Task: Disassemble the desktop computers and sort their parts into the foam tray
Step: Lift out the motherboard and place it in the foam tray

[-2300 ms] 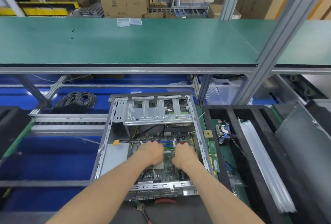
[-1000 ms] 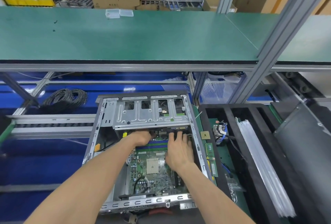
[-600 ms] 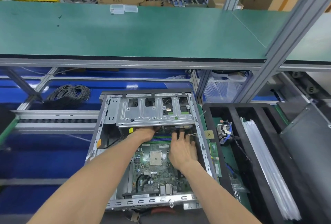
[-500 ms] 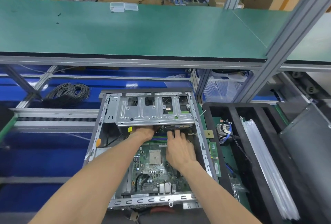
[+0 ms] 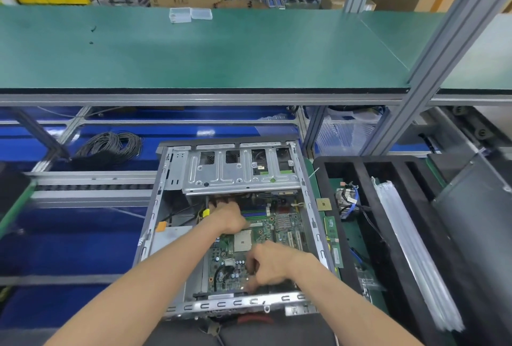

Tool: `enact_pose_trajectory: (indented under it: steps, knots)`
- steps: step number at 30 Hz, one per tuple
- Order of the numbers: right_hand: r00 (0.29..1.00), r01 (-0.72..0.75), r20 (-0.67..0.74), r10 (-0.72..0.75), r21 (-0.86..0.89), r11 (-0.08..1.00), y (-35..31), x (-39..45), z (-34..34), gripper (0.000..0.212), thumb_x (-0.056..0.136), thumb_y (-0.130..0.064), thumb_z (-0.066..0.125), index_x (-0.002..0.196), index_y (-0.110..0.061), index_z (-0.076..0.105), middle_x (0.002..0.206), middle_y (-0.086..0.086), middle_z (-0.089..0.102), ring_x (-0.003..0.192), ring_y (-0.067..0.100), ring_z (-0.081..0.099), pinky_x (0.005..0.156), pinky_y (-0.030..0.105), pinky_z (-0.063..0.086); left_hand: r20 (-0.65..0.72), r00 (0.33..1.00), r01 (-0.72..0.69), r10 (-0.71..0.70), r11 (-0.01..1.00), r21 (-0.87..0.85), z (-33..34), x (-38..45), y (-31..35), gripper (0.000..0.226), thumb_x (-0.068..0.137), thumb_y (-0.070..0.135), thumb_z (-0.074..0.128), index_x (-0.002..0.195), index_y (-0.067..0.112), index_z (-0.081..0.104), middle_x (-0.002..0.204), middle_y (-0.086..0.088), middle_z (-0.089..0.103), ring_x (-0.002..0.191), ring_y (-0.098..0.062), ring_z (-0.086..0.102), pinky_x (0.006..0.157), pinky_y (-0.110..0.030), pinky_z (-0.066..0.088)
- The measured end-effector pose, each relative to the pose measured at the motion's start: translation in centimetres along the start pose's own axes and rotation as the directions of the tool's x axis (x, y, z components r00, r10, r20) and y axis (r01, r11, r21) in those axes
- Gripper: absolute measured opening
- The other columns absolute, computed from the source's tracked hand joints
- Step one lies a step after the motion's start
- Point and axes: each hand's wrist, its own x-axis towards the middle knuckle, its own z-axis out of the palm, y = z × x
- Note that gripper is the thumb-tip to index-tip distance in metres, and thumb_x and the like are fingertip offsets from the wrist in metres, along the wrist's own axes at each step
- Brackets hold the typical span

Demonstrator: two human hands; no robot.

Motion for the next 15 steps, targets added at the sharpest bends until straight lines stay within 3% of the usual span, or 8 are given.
enact_pose_trajectory:
  steps: [2,3,5,6,8,10,13,15]
  knots:
    - [1.0,0.003,0.018,-0.002,-0.051,0.999,-0.1,-0.2,0.2,0.041,0.082,-0.04,0.078,0.115,-0.018,0.065,0.117,0.005,0.064,0.104,0.026,0.061,0.098,0.046,0.052,-0.05,0.999,-0.016,0.016,1.0,-0.012,1.1,-1.0,-0.7,0.091,0.093,0.046,0.059,0.158,0.007,0.007,0.16,-0.027,0.01,0.15,-0.047,0.007,0.123,-0.053,0.013]
    - [1.0,0.004,0.024,-0.002,-0.086,0.996,-0.2,-0.2,0.2,0.038,0.083,-0.031,0.076,0.117,-0.018,0.064,0.121,0.005,0.062,0.106,0.027,0.06,0.1,0.046,0.05,-0.087,0.995,-0.045,0.048,0.999,0.029,1.7,-1.4,-1.0,0.09,0.092,0.043,0.06,0.157,0.01,0.008,0.16,-0.025,0.008,0.15,-0.047,0.005,0.123,-0.054,0.013]
    - [0.999,0.011,0.043,-0.004,-0.163,0.987,-0.2,-0.3,0.4,0.043,0.082,-0.012,0.067,0.125,-0.017,0.062,0.128,0.008,0.057,0.109,0.029,0.06,0.1,0.046,0.051,-0.154,0.975,-0.132,0.159,0.976,0.171,2.4,-2.4,-1.5,0.073,0.088,0.045,0.061,0.147,0.012,0.035,0.153,-0.02,0.022,0.145,-0.044,0.019,0.116,-0.053,0.025]
    - [0.999,0.019,0.05,-0.009,-0.197,0.98,-0.2,-0.4,0.4,0.047,0.082,-0.007,0.064,0.128,-0.017,0.061,0.129,0.009,0.055,0.11,0.031,0.06,0.098,0.047,0.053,-0.14,0.963,-0.194,0.228,0.956,0.22,2.4,-2.8,-1.7,0.058,0.086,0.048,0.062,0.132,0.013,0.051,0.144,-0.019,0.035,0.137,-0.041,0.034,0.109,-0.05,0.035]
    - [0.999,0.035,0.043,-0.025,-0.248,0.968,-0.3,-0.4,0.5,0.047,0.085,-0.006,0.062,0.129,-0.018,0.06,0.128,0.01,0.053,0.11,0.034,0.059,0.095,0.049,0.054,-0.038,0.948,-0.303,0.317,0.931,0.203,2.2,-3.7,-1.8,0.038,0.083,0.049,0.062,0.101,0.015,0.065,0.113,-0.011,0.059,0.105,-0.032,0.059,0.089,-0.042,0.053]
    - [0.999,0.054,0.021,-0.05,-0.273,0.96,-0.3,-0.3,0.5,0.043,0.086,-0.006,0.065,0.128,-0.017,0.063,0.126,0.012,0.056,0.107,0.035,0.061,0.093,0.049,0.055,0.078,0.936,-0.352,0.344,0.924,0.149,2.1,-4.5,-1.9,0.026,0.082,0.043,0.067,0.086,0.017,0.065,0.089,-0.002,0.063,0.087,-0.028,0.062,0.076,-0.039,0.056]
    - [0.998,0.054,-0.006,-0.057,-0.253,0.966,-0.2,-0.2,0.7,0.04,0.086,-0.006,0.068,0.124,-0.016,0.066,0.123,0.012,0.059,0.104,0.033,0.062,0.09,0.043,0.056,0.215,0.916,-0.371,0.339,0.918,0.137,1.3,-5.7,-2.3,0.021,0.076,0.034,0.081,0.085,0.02,0.068,0.086,0.003,0.067,0.089,-0.022,0.064,0.074,-0.036,0.054]
    - [0.999,0.047,-0.013,-0.052,-0.234,0.971,0.0,-0.1,0.8,0.041,0.085,-0.004,0.069,0.124,-0.017,0.066,0.124,0.01,0.06,0.104,0.031,0.062,0.088,0.038,0.056,0.253,0.909,-0.372,0.331,0.918,0.136,0.9,-6.1,-2.5,0.015,0.08,0.02,0.077,0.092,0.011,0.074,0.086,0.001,0.074,0.08,-0.014,0.067,0.078,-0.037,0.058]
